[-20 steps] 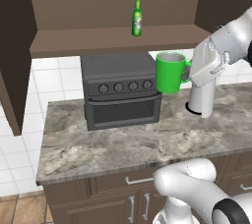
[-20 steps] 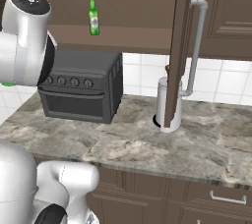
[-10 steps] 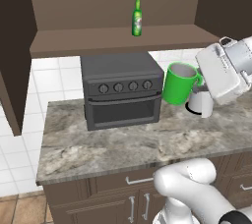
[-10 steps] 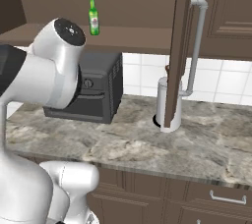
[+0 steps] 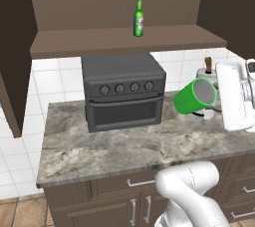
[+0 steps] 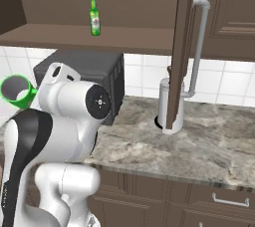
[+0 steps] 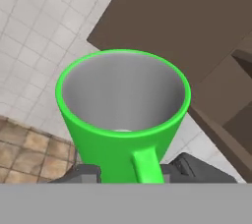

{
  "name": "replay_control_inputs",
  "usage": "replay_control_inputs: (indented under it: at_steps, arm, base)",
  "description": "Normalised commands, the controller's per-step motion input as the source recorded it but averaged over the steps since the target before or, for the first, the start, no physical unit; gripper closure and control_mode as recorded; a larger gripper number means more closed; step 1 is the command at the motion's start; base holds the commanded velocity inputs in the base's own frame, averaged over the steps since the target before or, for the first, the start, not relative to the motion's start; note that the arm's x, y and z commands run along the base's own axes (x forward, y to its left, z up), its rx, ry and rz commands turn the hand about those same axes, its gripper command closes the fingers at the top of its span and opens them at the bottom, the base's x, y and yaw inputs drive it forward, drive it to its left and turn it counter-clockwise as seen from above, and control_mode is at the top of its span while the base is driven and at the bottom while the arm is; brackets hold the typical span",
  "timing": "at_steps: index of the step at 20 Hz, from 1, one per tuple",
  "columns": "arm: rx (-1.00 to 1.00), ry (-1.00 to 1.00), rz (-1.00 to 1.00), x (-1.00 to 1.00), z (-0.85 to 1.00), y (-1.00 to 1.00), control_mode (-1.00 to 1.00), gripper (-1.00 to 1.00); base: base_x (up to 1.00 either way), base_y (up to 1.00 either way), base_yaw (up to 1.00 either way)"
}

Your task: Open the cabinet directly in front. Then move the beer and the mug to the dining counter with the candle on it.

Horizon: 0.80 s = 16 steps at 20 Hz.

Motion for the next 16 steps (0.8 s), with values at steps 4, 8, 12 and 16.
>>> replay_control_inputs:
  at_steps: [4, 8, 12, 16]
  arm:
    - [0.05, -0.32, 0.10, 0.00, -0.22, 0.00, -1.00, 1.00]
    - [0.01, -0.09, 0.04, 0.00, 0.00, 0.00, -1.00, 1.00]
    - [0.00, 0.00, 0.00, 0.00, 0.00, 0.00, -1.00, 1.00]
    - [0.00, 0.00, 0.00, 0.00, 0.00, 0.00, -1.00, 1.00]
  base:
    - [0.00, 0.00, 0.00]
    - [0.00, 0.00, 0.00]
    - [0.00, 0.00, 0.00]
    - [0.00, 0.00, 0.00]
